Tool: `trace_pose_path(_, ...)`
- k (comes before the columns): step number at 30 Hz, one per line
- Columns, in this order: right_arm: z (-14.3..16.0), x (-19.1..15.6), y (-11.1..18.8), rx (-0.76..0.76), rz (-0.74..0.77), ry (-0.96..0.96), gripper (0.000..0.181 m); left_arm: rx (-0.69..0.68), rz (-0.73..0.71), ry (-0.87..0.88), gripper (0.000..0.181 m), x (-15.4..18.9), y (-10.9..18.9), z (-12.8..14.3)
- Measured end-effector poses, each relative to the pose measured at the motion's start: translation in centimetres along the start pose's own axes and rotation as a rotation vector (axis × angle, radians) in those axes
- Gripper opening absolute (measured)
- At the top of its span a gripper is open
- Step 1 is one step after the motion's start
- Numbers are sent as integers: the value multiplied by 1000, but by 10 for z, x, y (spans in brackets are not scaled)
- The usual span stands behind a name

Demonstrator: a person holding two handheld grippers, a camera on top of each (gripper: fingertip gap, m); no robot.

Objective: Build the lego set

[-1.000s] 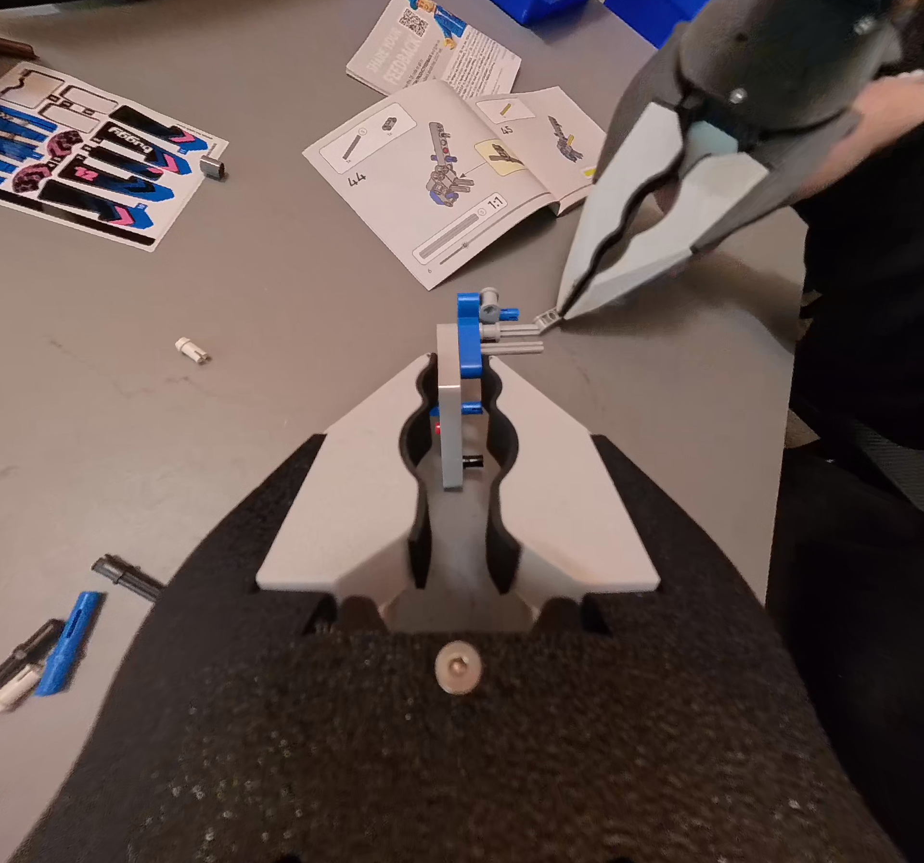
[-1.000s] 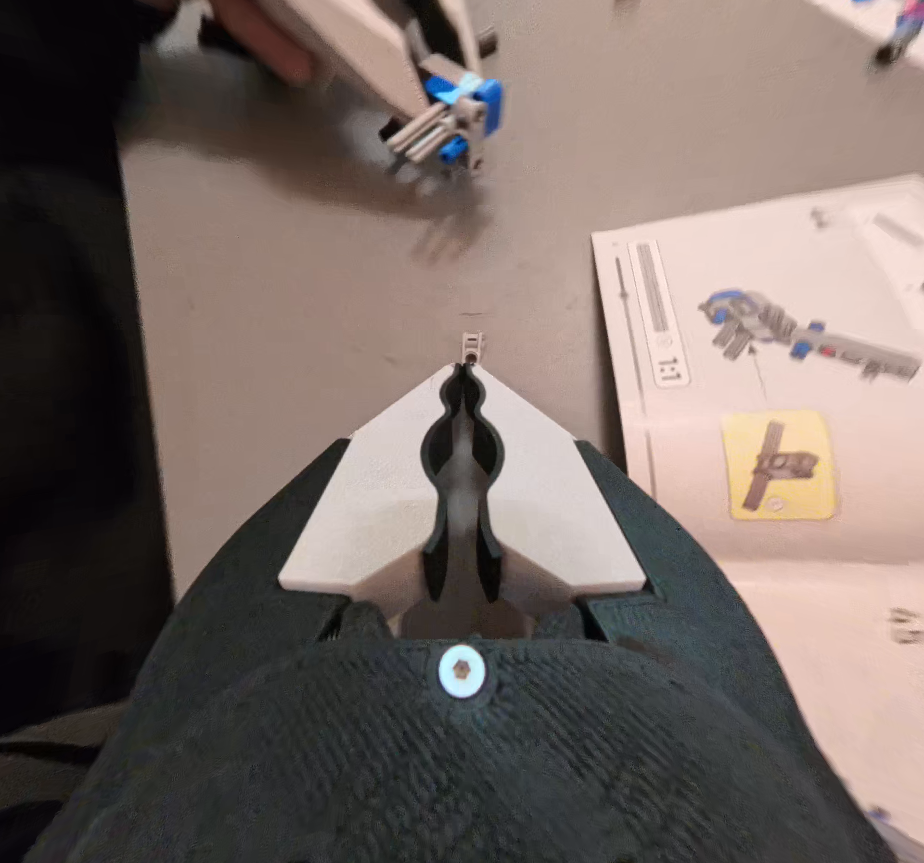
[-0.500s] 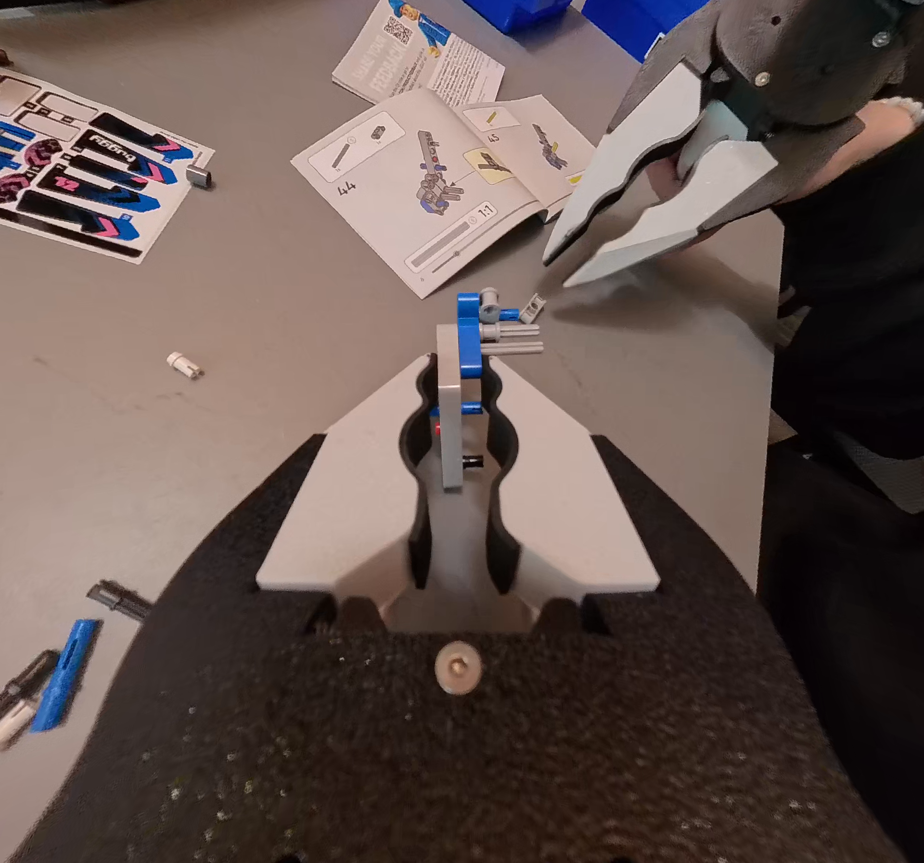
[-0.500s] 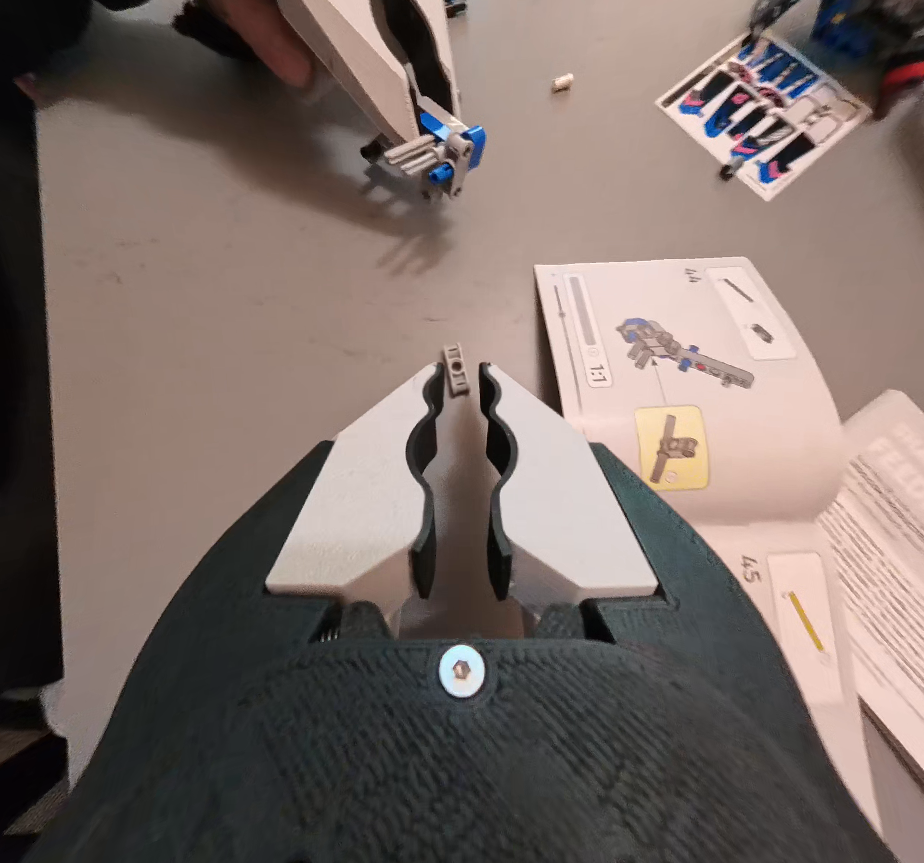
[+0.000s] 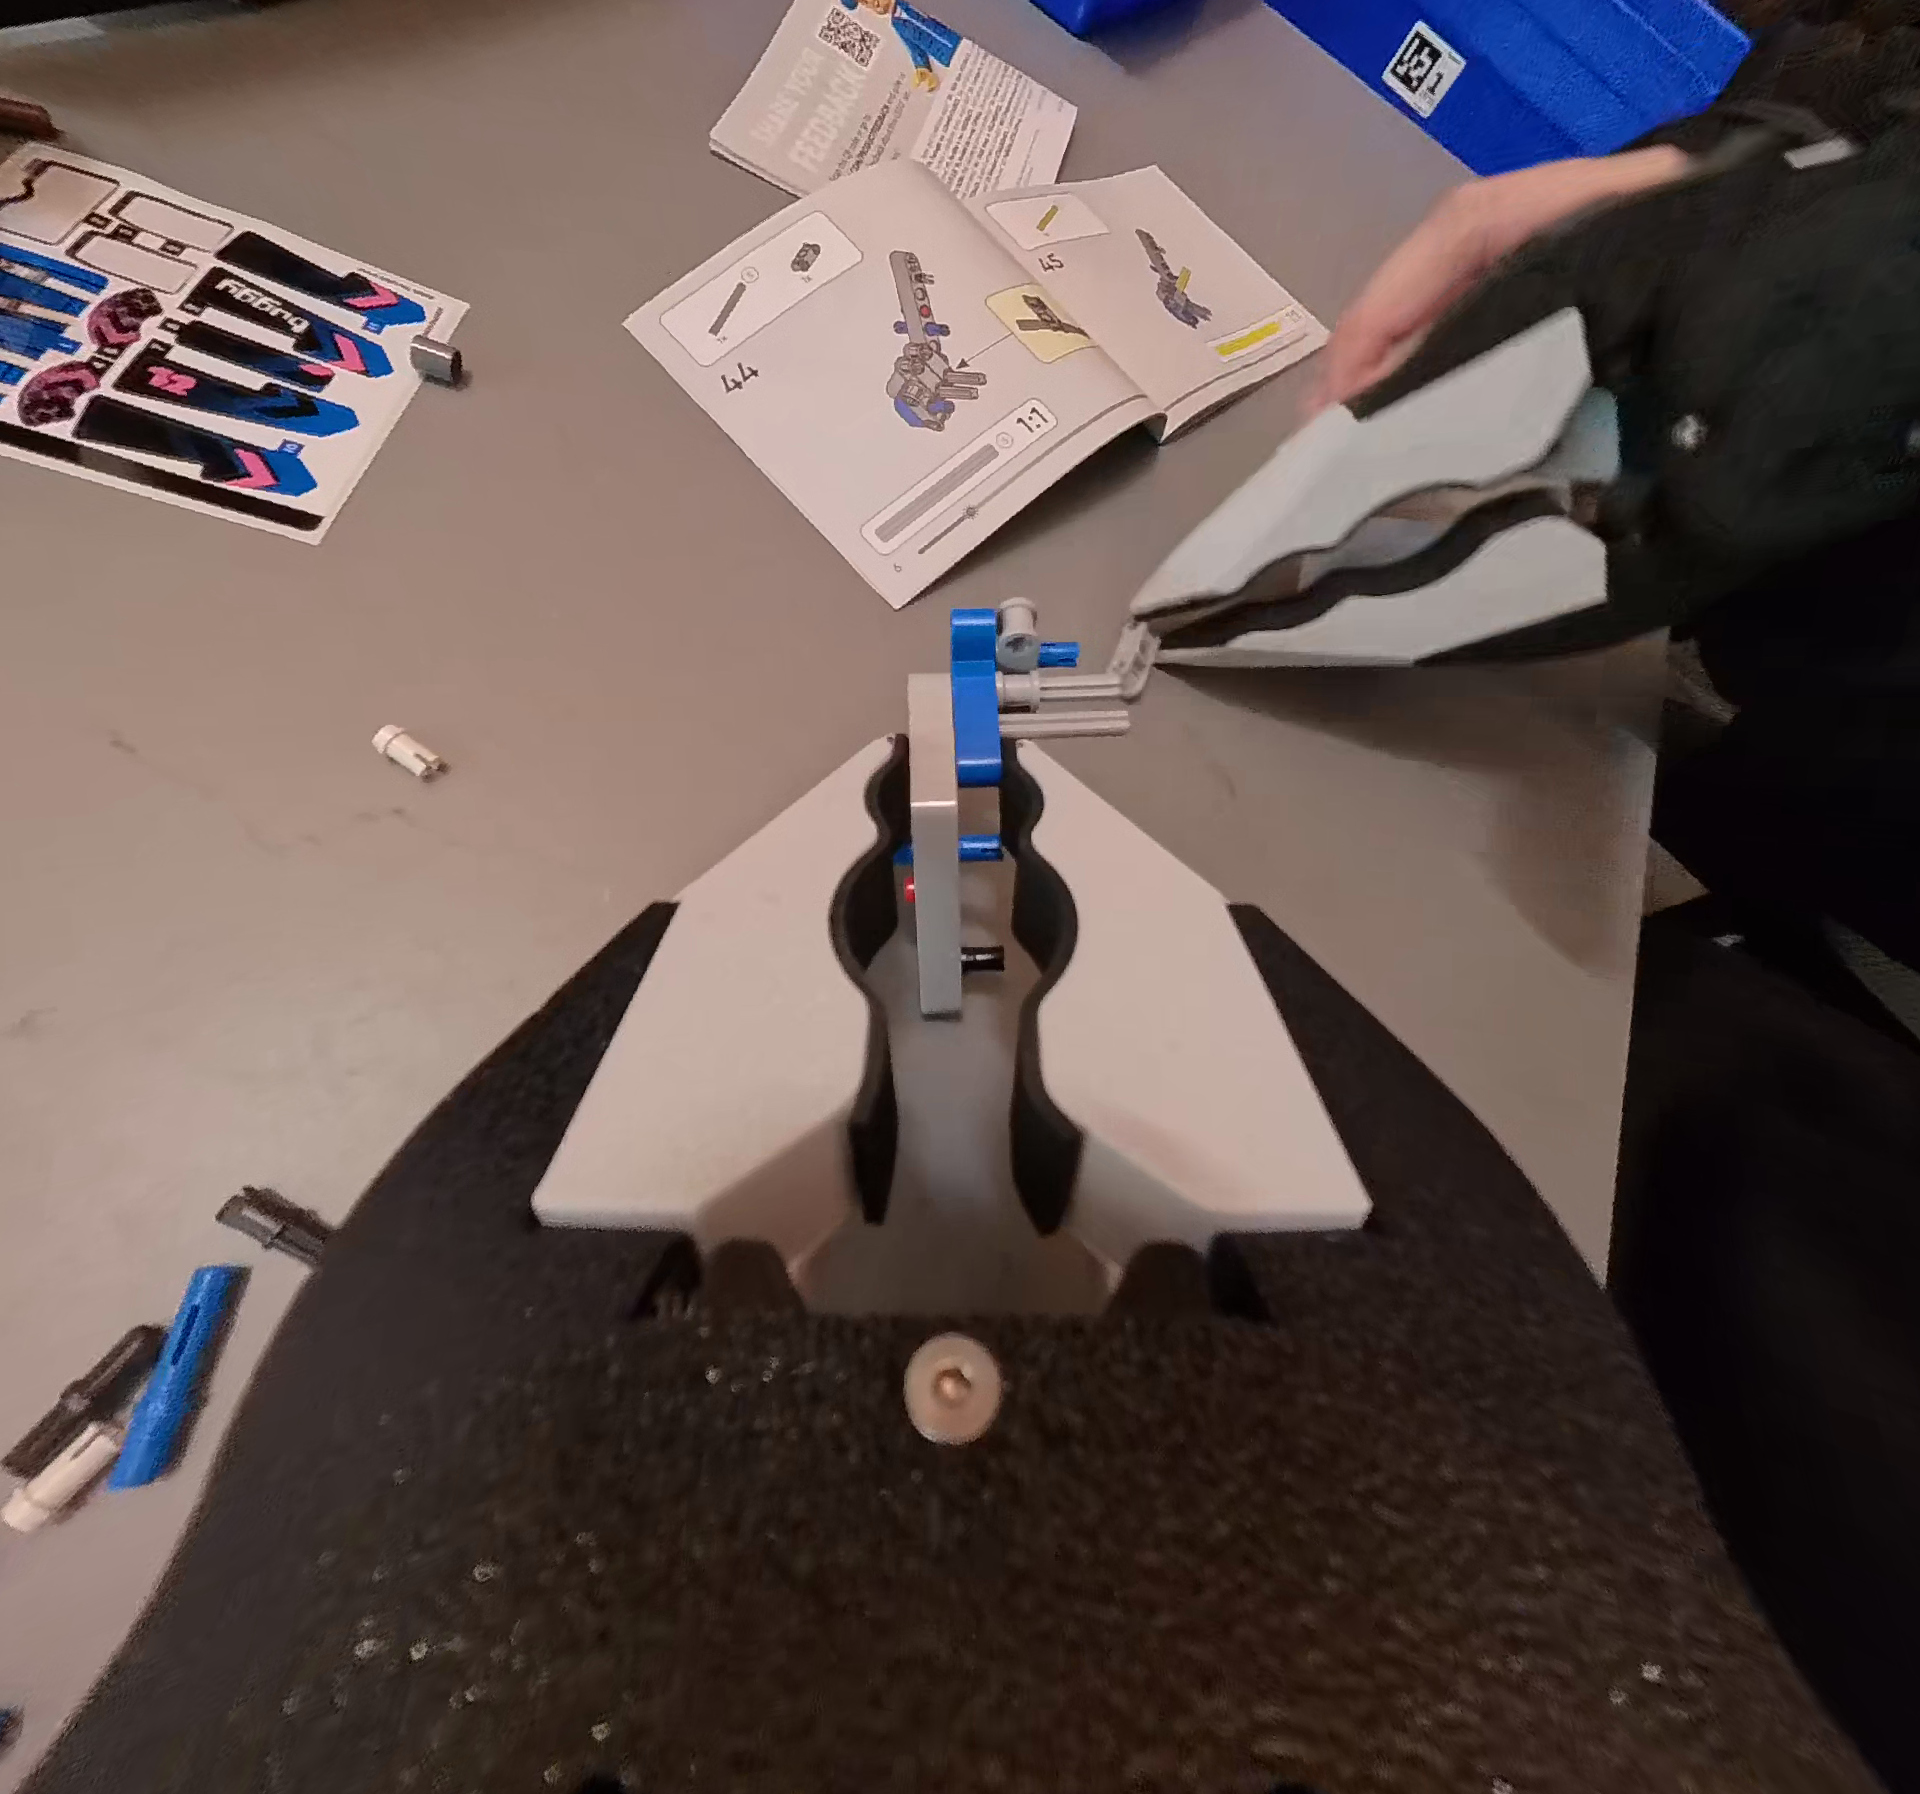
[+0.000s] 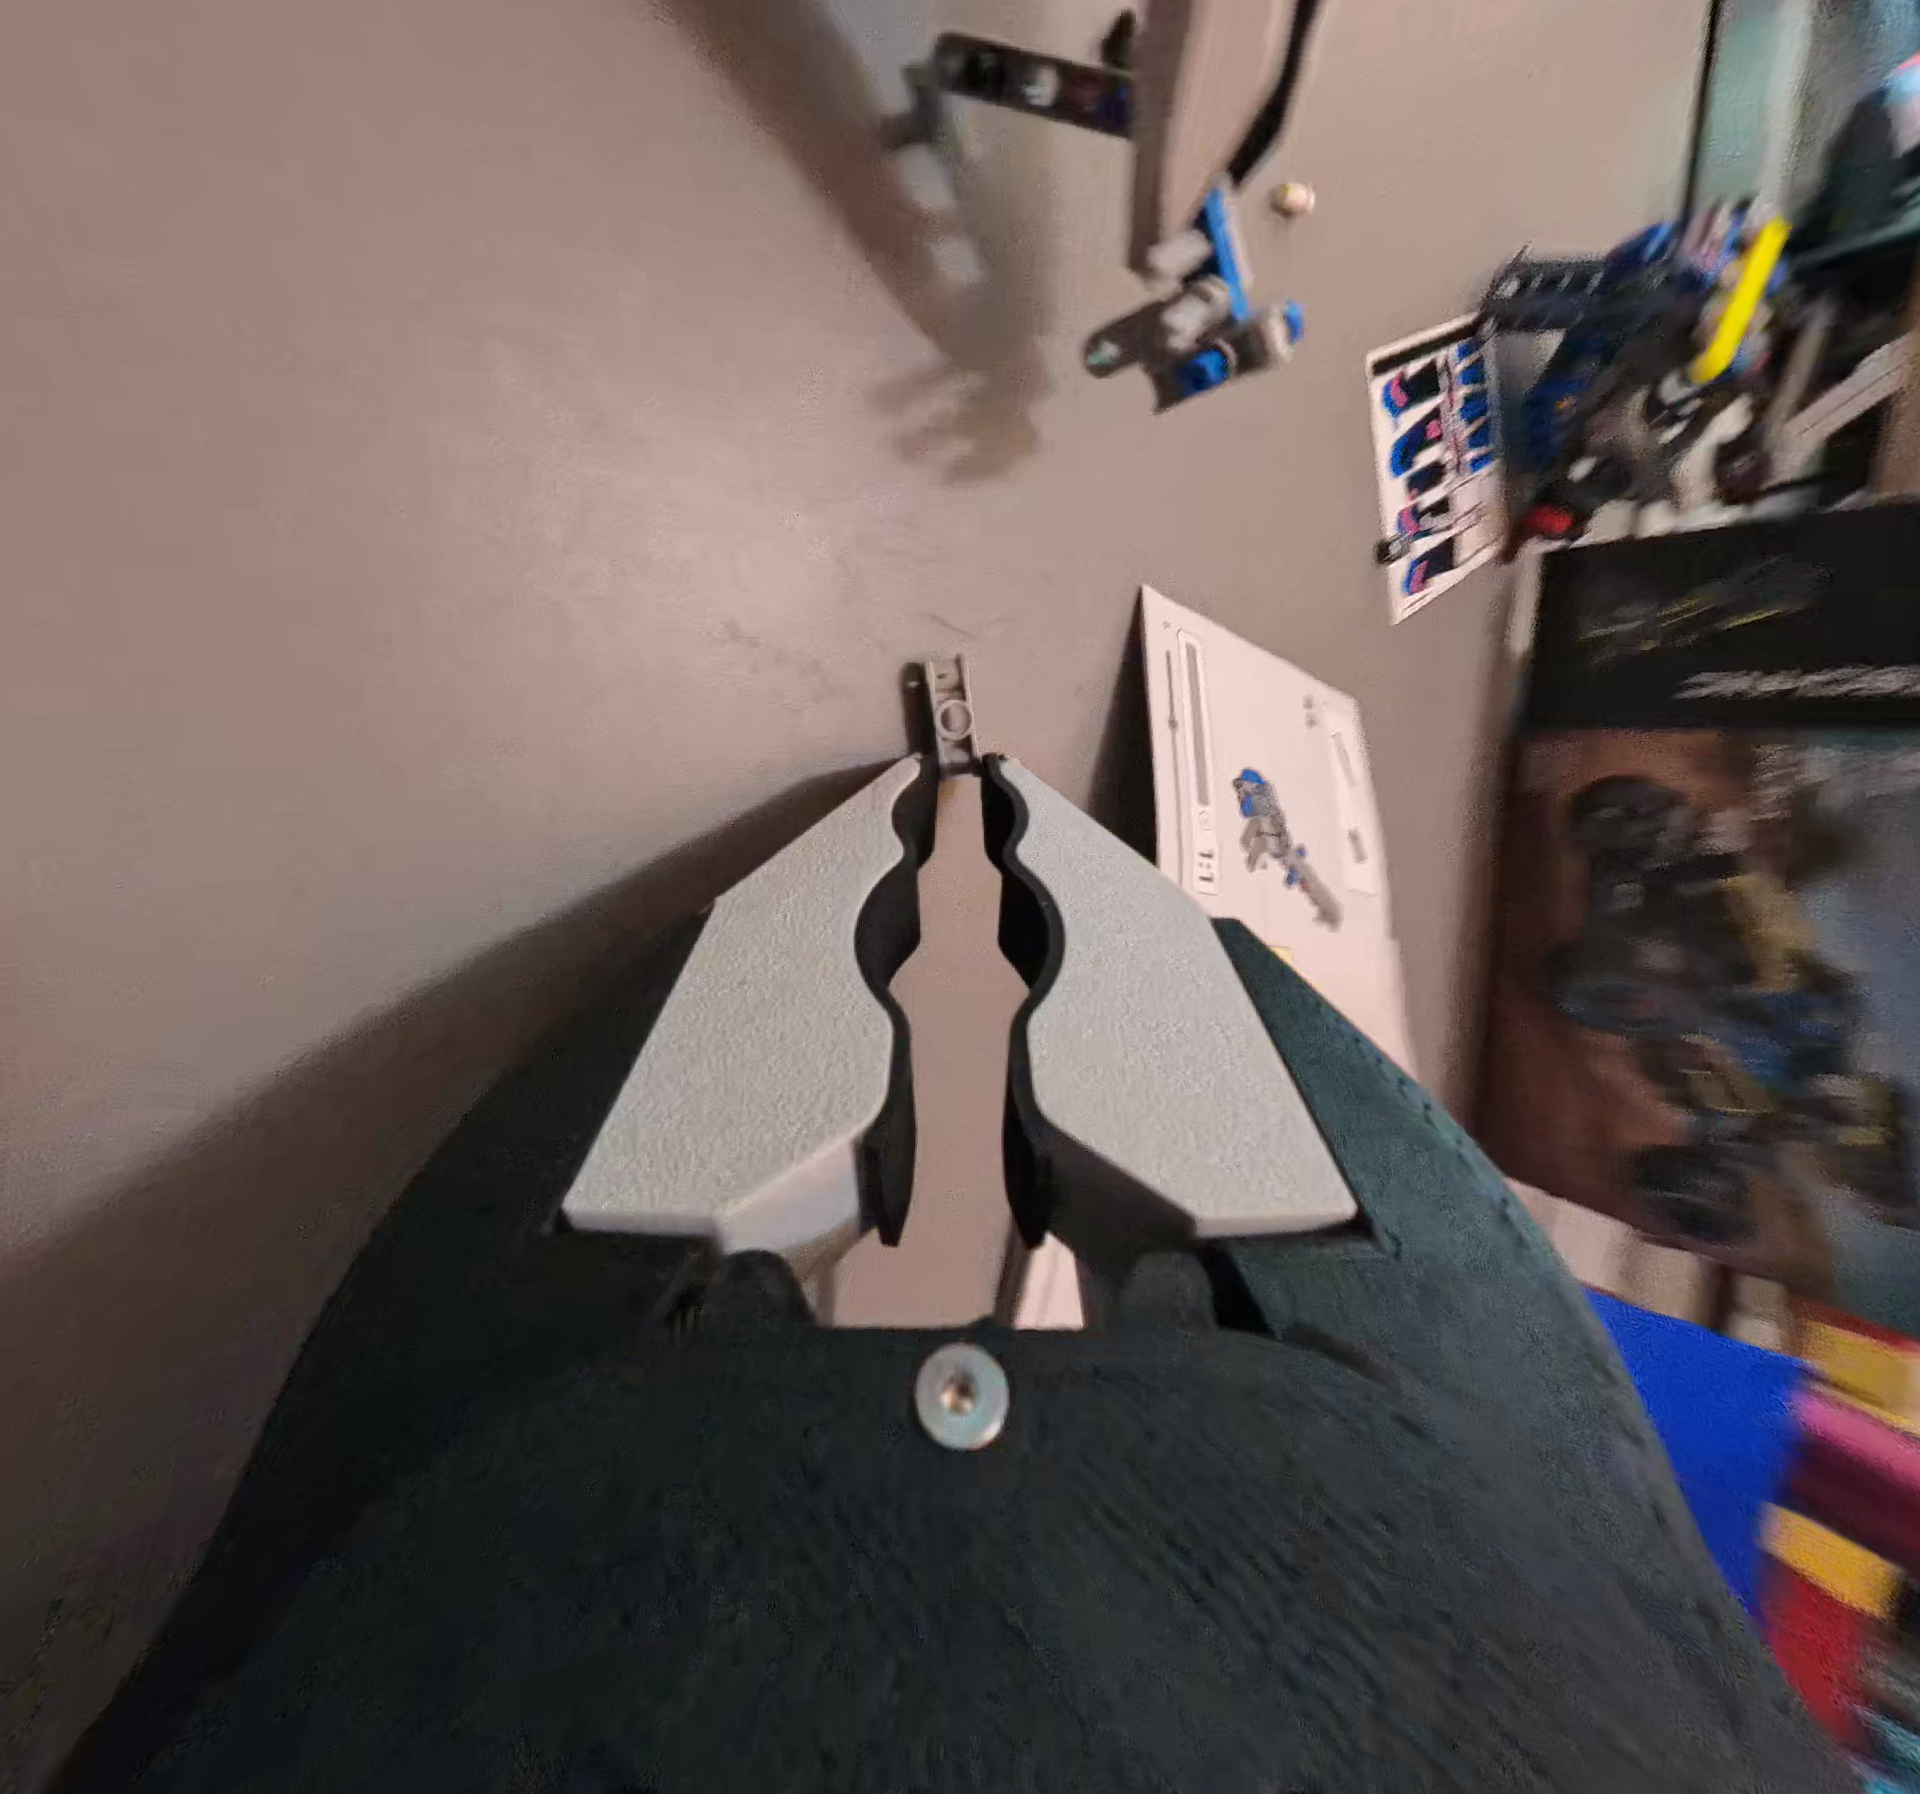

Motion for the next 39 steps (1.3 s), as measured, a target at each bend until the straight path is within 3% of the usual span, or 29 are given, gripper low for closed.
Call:
trace_pose_path(5, -4, -17, 6, -131, 173, 281, 6, 0, -3, 0, 13, -1, 0, 0)
trace_pose_path(13, -7, -29, 15, -189, 223, 439, 12, 0, -5, -9, 13, -1, 0, 0)
trace_pose_path(19, -10, -31, 24, -85, 83, 268, 15, 5, -8, -8, 13, 0, 2, 1)
trace_pose_path(21, -9, -22, 28, -21, 33, 109, 10, 11, -7, -7, 13, 1, 3, 1)
trace_pose_path(25, -3, -1, 26, 119, -166, -213, 17, 18, 7, 0, 13, 3, 3, 1)
trace_pose_path(30, 7, 7, 13, 121, -262, -116, 18, 3, 11, -9, 13, 7, 1, 2)
trace_pose_path(35, 4, 4, 3, 160, -332, -117, 9, -26, -10, -6, 13, 5, 0, 5)
trace_pose_path(39, 4, 9, -2, 101, -398, -514, 7, -50, -44, -16, 14, 2, -1, 3)
Point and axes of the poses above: each gripper's, where its closed fingertips meet, y back along the fingers, z out of its underside, x = y × z across the jaws, the point moved 6 cm from there along y, back along the fingers, and after that the axes turned 1 degree about z, right-handed, at the moved point
